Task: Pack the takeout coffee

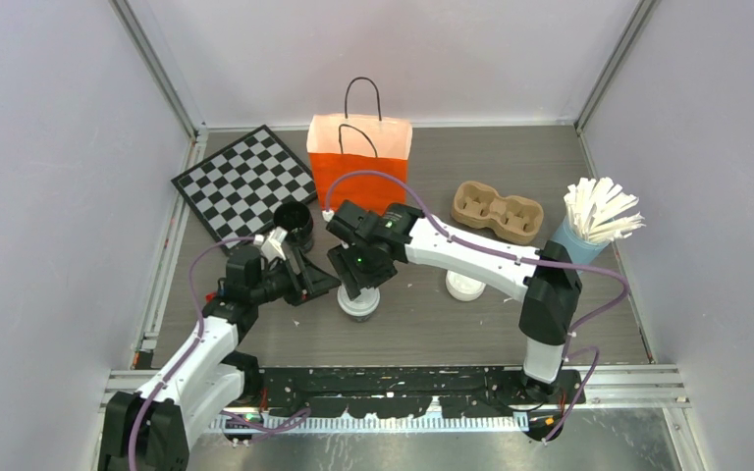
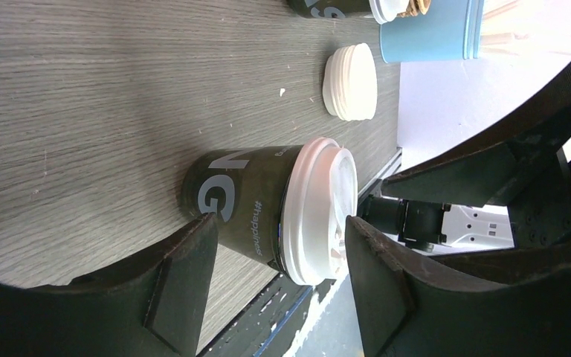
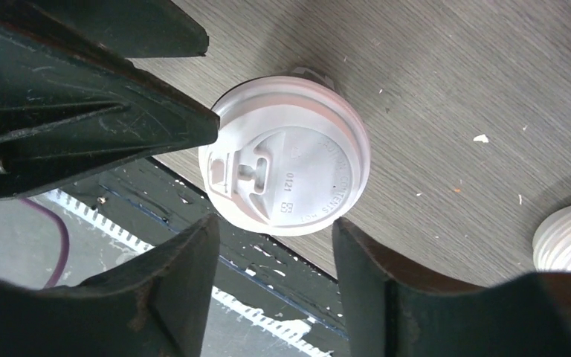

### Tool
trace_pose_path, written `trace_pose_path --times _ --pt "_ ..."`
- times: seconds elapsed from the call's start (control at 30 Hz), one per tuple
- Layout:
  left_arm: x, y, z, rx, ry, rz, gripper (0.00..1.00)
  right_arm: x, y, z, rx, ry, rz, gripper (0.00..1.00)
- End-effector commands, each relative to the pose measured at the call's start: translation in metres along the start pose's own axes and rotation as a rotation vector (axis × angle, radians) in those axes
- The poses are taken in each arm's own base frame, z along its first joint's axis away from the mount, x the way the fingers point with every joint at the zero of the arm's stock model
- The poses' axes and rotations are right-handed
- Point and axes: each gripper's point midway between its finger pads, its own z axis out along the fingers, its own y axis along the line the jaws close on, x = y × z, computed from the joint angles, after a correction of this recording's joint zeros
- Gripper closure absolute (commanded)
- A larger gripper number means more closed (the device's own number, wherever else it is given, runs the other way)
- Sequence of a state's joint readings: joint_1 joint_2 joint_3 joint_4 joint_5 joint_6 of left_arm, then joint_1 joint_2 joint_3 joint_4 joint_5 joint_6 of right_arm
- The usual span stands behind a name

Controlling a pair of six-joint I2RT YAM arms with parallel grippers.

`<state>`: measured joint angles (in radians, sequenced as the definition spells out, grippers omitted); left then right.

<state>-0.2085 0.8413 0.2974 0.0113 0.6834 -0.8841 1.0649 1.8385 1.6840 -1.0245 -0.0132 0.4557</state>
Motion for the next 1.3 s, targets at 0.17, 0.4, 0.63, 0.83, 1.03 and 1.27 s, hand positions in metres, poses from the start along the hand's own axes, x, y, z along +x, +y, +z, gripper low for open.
trace_pose_path --times 0.17,0.4,0.63,0.83,1.03,1.27 --pt "0.000 -0.008 0.000 0.051 -0.007 0.039 0.38 -0.018 0.011 -0.005 -0.071 -0.127 0.034 0.50" --pt "0.002 -0.005 0.000 0.049 -0.004 0.037 0.41 -0.019 0.009 0.008 -0.050 -0.107 0.026 0.53" --pt "0.005 -0.004 0.001 0.057 0.009 0.018 0.43 -0.014 0.007 0.019 -0.043 -0.092 0.033 0.55" --pt "0.006 -0.009 0.004 0.101 0.023 -0.020 0.43 -0.011 0.006 0.026 -0.043 -0.080 0.043 0.56" --pt "0.009 -0.006 0.007 0.101 0.038 -0.048 0.44 -0.010 0.006 0.030 -0.043 -0.075 0.048 0.56" --pt "0.009 -0.002 0.010 0.092 0.042 -0.063 0.50 -0.009 0.002 0.033 -0.038 -0.073 0.057 0.57"
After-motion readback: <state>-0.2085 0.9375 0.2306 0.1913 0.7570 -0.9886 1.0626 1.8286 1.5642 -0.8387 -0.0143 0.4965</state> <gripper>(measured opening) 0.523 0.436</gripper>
